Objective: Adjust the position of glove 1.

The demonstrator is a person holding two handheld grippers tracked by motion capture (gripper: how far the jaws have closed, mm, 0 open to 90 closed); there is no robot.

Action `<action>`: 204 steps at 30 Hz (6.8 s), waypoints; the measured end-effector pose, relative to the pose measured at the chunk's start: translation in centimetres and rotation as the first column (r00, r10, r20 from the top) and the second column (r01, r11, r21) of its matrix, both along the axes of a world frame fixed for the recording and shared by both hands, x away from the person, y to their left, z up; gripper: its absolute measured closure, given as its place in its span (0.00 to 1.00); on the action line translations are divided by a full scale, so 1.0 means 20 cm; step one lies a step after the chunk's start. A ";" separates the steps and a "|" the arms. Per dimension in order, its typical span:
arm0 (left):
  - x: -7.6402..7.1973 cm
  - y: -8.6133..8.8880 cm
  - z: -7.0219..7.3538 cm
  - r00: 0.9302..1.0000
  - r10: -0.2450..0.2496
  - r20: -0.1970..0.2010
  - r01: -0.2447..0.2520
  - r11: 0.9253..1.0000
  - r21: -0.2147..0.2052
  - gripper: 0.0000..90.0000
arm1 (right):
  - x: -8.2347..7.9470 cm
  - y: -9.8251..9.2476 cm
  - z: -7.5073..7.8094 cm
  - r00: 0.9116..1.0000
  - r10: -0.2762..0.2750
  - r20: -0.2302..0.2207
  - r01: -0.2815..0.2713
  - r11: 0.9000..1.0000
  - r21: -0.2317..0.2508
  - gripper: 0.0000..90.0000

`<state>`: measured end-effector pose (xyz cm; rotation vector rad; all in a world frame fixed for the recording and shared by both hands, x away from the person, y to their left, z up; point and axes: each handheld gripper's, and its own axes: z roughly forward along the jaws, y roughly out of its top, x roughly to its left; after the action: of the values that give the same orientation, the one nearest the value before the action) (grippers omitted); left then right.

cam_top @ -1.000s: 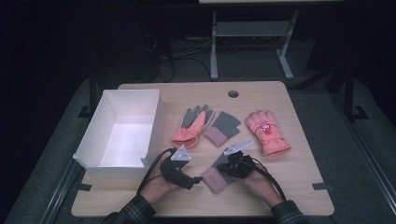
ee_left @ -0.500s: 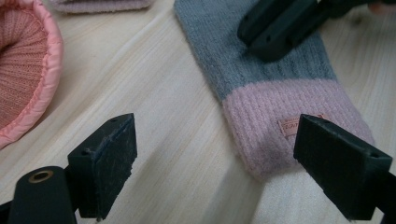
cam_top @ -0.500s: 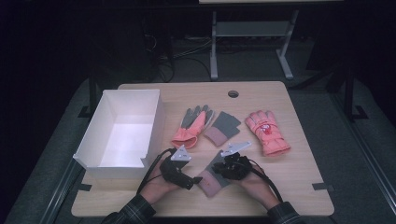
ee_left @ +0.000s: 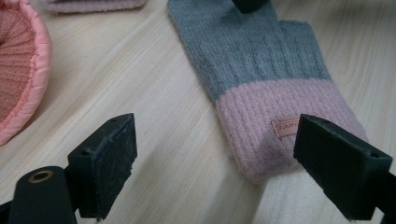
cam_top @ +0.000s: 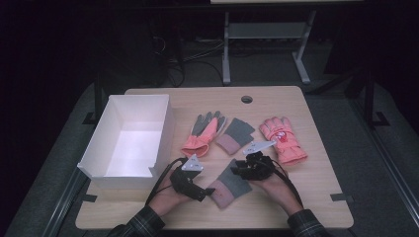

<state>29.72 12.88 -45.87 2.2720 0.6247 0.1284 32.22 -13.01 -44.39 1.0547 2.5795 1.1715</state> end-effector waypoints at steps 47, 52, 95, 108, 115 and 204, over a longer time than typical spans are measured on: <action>-0.01 0.01 0.02 1.000 0.001 0.010 0.000 1.000 -0.019 0.14 | 0.64 0.00 -0.01 0.982 -0.188 -0.011 0.188 0.982 0.013 0.72; -0.01 0.01 0.02 1.000 0.002 0.008 -0.002 1.000 -0.021 0.14 | 0.66 0.02 -0.06 0.982 -0.190 -0.016 0.190 0.982 -0.013 0.72; -0.01 0.03 0.02 1.000 0.009 0.009 -0.009 1.000 -0.003 0.14 | 0.44 -0.10 0.11 0.975 -0.223 -0.023 0.223 0.974 0.045 0.97; -0.01 0.03 0.02 1.000 0.016 0.015 -0.016 1.000 -0.002 0.14 | 0.21 -0.10 0.14 0.981 -0.190 -0.045 0.193 0.979 0.068 0.97; -0.01 0.03 0.02 1.000 0.018 0.019 -0.018 1.000 -0.002 0.14 | 0.09 -0.10 0.17 0.987 -0.155 -0.046 0.159 0.983 0.094 0.97; -0.13 0.10 0.04 1.000 -0.009 -0.001 0.009 1.000 0.015 0.14 | -0.20 -0.17 0.01 0.993 -0.062 -0.099 0.067 0.997 0.047 0.99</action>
<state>27.10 14.87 -45.15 2.2893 0.6163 0.1287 28.31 -16.46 -44.16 1.2253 2.5787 1.2042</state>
